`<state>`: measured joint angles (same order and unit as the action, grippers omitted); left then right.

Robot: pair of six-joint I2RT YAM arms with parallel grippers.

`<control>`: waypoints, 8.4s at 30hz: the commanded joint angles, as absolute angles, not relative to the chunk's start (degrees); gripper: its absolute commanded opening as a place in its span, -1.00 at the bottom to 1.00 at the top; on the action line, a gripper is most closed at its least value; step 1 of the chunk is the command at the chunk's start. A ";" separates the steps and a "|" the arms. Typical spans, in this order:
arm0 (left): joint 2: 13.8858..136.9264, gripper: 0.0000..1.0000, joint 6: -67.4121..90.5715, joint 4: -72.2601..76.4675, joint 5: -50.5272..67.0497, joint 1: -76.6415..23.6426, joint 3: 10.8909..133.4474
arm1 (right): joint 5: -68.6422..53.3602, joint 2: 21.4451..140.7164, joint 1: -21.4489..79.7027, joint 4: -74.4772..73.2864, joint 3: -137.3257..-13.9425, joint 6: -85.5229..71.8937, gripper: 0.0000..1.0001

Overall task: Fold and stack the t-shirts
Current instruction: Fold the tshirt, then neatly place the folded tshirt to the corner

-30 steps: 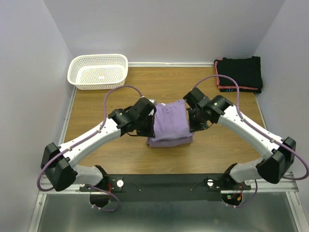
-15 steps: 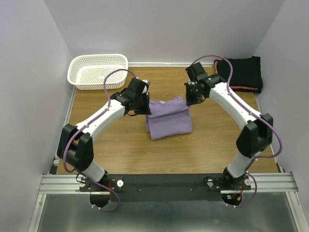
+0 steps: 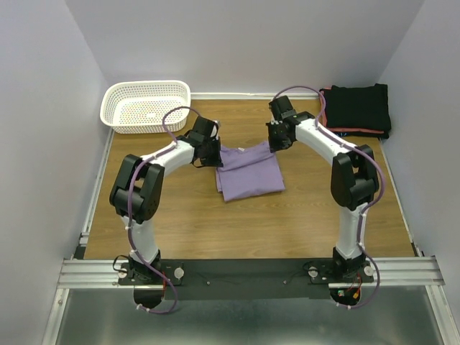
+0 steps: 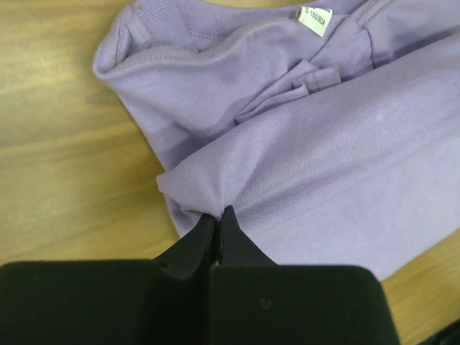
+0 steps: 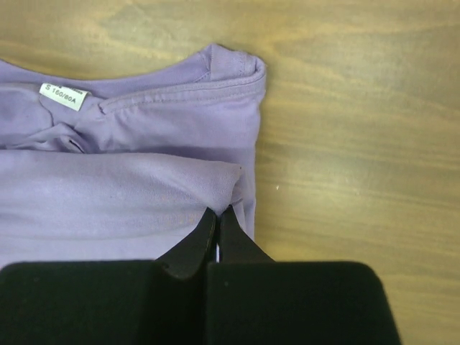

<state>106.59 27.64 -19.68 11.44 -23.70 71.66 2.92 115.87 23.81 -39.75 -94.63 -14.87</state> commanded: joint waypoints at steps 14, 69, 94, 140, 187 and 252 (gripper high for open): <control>102.58 0.14 26.89 -13.45 6.60 -21.80 72.34 | 4.84 113.74 21.53 -31.29 -93.08 -13.36 -0.04; 110.71 -0.11 32.17 8.96 15.73 -21.36 71.45 | -44.29 124.70 13.98 3.07 -87.97 -29.18 -0.21; 104.70 0.28 37.00 10.20 20.13 -16.08 70.85 | -53.08 117.88 7.64 23.81 -74.55 -47.02 -0.06; 57.86 0.63 25.85 -14.42 -17.65 -20.39 46.42 | -49.22 110.82 27.41 29.00 -54.93 -49.56 -0.32; 108.00 0.48 0.27 -16.96 -11.01 -60.29 82.34 | -14.15 82.97 -5.10 -12.57 -44.74 -27.25 0.69; 111.36 -1.00 2.99 -11.43 -10.90 -57.83 82.97 | -46.68 114.16 4.99 24.17 -50.27 -53.00 1.00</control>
<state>113.43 1.85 -12.97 -12.75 -57.63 83.44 -47.92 109.23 1.08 20.14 -49.08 -48.93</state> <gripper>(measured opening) 0.010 0.997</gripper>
